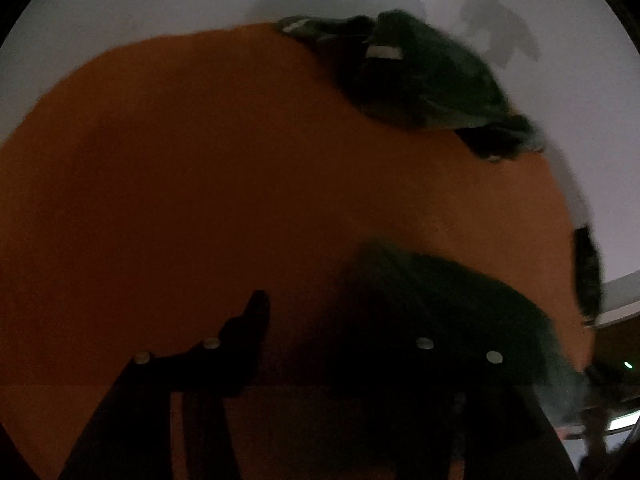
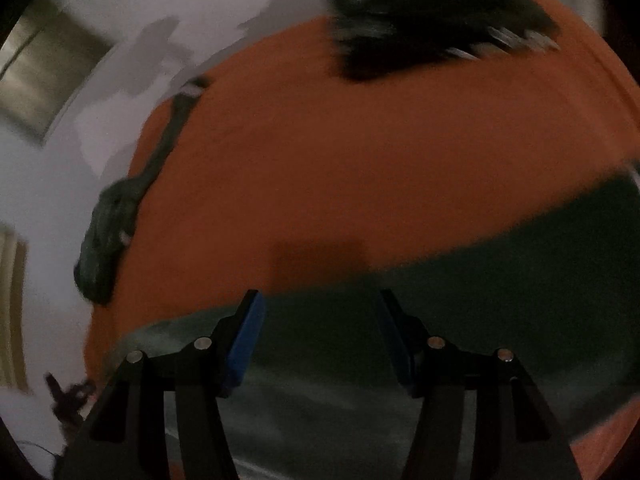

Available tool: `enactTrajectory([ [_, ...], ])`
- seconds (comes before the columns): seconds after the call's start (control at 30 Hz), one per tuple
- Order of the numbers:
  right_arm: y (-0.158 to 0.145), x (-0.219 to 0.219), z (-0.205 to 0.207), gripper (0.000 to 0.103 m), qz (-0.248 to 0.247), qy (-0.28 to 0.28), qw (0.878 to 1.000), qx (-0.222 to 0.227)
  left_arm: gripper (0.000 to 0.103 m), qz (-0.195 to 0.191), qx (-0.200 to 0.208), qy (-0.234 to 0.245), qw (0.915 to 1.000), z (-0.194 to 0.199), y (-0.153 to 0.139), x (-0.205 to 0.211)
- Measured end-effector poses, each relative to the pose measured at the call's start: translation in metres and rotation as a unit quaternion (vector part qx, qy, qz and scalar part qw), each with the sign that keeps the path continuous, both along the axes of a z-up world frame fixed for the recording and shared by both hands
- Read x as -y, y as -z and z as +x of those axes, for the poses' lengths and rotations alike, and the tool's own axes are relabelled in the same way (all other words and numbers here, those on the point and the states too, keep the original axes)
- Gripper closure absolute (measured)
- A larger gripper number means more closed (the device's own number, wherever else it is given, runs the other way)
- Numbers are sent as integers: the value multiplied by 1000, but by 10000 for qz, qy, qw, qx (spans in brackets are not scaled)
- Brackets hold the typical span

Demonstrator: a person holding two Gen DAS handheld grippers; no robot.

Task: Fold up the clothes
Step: 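Smooth the folded fleece with the right gripper while the left gripper holds it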

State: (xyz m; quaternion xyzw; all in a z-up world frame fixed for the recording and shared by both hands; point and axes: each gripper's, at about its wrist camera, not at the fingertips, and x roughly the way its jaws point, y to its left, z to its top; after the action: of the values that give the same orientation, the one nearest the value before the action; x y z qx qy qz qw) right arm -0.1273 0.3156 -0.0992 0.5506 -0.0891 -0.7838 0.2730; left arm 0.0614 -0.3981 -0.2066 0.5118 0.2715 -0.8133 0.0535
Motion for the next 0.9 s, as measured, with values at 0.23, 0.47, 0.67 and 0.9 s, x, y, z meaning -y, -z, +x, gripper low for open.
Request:
enactTrajectory([
  [0.23, 11, 78, 0, 46, -104, -409, 9991, -55, 48, -71, -232, -797, 9965, 51, 1, -26],
  [0.47, -2, 52, -4, 46, 581, 582, 9931, -839, 37, 247, -447, -1488, 9875, 70, 23, -56],
  [0.67, 5, 12, -3, 44, 686, 1386, 9839, -901, 29, 188, -386, -1497, 9878, 51, 43, -65],
  [0.9, 6, 2, 24, 43, 1287, 877, 9794, -1286, 56, -573, -389, -1847, 9803, 35, 49, -86],
])
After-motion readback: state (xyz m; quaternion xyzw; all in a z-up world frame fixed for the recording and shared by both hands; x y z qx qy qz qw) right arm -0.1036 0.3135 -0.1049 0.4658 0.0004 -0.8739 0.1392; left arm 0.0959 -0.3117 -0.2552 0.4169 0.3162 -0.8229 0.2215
